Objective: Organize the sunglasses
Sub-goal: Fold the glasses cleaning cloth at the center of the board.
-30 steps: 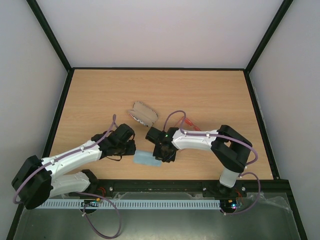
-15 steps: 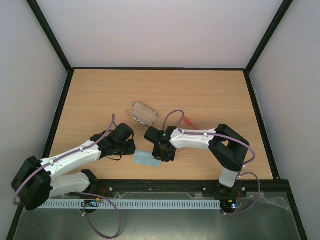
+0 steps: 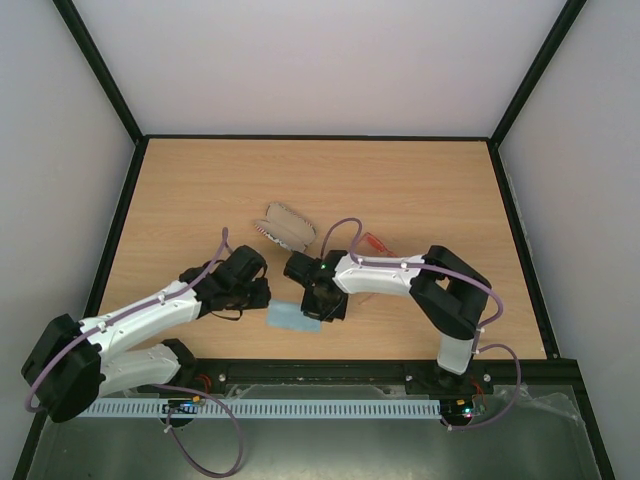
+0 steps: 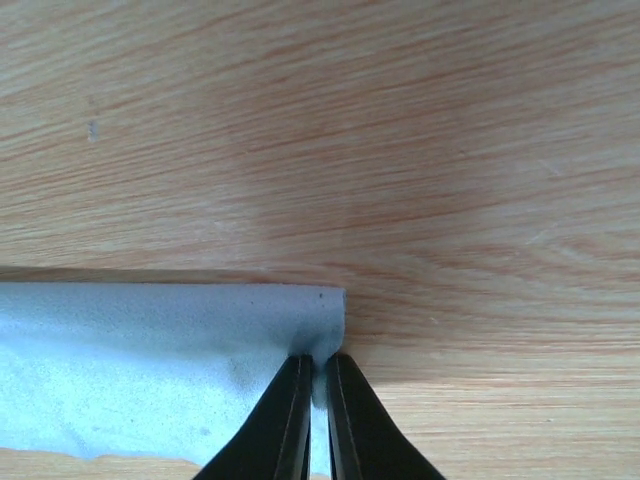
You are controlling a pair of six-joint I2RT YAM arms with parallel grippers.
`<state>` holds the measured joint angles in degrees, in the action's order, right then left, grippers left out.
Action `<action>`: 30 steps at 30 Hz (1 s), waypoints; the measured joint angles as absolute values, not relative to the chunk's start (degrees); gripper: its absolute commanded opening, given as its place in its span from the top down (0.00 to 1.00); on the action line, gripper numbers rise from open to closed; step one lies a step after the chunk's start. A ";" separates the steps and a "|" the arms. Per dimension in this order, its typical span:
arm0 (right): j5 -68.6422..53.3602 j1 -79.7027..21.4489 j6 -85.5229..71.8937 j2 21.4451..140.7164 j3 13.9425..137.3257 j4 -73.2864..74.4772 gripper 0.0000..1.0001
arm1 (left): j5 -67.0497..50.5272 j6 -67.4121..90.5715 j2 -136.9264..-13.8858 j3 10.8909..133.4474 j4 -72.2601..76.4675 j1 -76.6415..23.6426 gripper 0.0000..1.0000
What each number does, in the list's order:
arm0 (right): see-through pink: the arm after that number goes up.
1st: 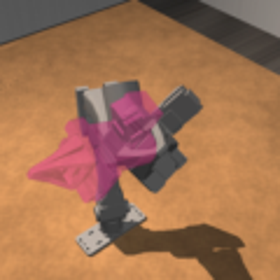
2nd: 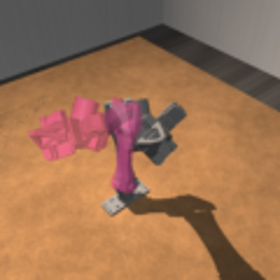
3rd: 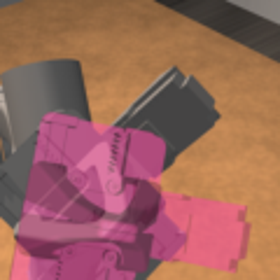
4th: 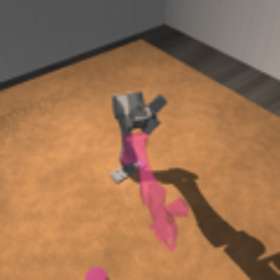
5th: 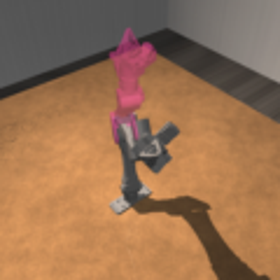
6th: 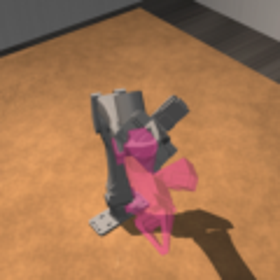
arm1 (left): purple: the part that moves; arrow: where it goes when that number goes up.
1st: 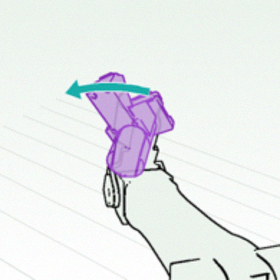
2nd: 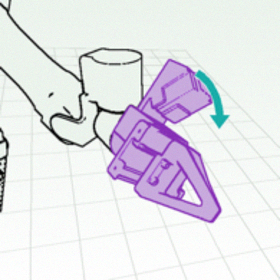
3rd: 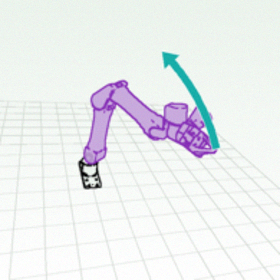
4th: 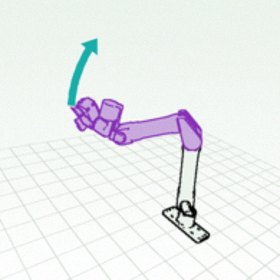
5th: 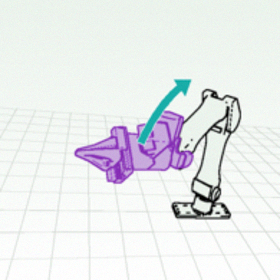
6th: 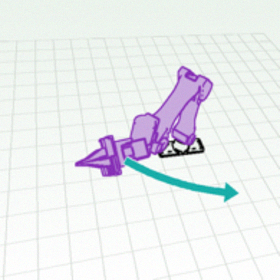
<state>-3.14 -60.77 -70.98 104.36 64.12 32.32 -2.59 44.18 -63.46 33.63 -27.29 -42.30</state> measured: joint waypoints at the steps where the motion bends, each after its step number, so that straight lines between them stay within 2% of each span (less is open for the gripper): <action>1: -3.16 -60.75 -70.83 104.53 64.31 32.27 0.94 | -2.59 44.16 -63.46 33.63 -27.29 -42.28 0.69; 5: -3.16 -60.51 -70.06 105.12 65.06 32.27 0.98 | -2.85 44.16 -63.44 33.63 -27.29 -42.06 0.69; 20: -4.03 -59.24 -67.13 105.60 65.78 32.25 0.99 | -6.26 45.45 -63.35 28.77 -23.92 -41.80 0.67; 30: -4.08 -59.20 -66.37 105.65 65.84 32.25 0.99 | -5.63 45.89 -68.86 28.05 -22.96 -42.06 0.70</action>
<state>-4.08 -59.20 -66.37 105.65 65.84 32.25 -5.63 45.89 -68.86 28.05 -22.96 -42.06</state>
